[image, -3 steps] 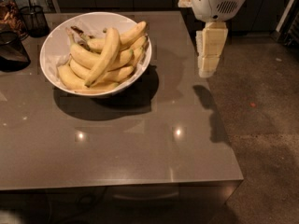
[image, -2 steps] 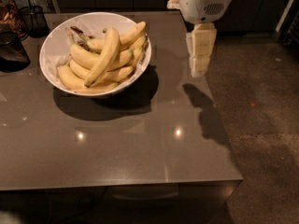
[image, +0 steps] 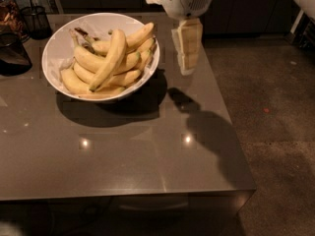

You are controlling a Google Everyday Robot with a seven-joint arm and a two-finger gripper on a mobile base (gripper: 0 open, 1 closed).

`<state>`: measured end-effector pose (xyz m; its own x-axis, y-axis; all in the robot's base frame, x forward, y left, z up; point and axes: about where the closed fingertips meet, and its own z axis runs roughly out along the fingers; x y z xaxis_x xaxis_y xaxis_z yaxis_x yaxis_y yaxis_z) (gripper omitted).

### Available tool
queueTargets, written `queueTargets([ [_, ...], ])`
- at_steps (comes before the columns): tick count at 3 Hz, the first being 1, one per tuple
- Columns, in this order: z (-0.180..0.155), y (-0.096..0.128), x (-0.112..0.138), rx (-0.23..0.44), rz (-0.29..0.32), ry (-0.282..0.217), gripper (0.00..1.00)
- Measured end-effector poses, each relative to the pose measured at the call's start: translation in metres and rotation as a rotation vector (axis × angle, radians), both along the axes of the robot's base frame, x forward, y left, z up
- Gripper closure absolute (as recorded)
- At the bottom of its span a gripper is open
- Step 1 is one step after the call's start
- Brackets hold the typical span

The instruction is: Pick banana from white bowl

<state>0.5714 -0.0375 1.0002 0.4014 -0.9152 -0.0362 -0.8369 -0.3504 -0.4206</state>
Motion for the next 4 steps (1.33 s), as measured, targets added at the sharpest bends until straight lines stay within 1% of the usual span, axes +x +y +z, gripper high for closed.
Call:
queueTargets([
  [1,0.004,0.052,0.013,-0.023,0.139,-0.031,0.0],
  [2,0.003,0.086,0.021,-0.047,0.233,-0.035,0.02],
  [3,-0.007,0.102,0.024,-0.067,0.279,-0.02,0.19],
  [4,-0.023,0.106,0.026,-0.087,0.299,0.002,0.26],
])
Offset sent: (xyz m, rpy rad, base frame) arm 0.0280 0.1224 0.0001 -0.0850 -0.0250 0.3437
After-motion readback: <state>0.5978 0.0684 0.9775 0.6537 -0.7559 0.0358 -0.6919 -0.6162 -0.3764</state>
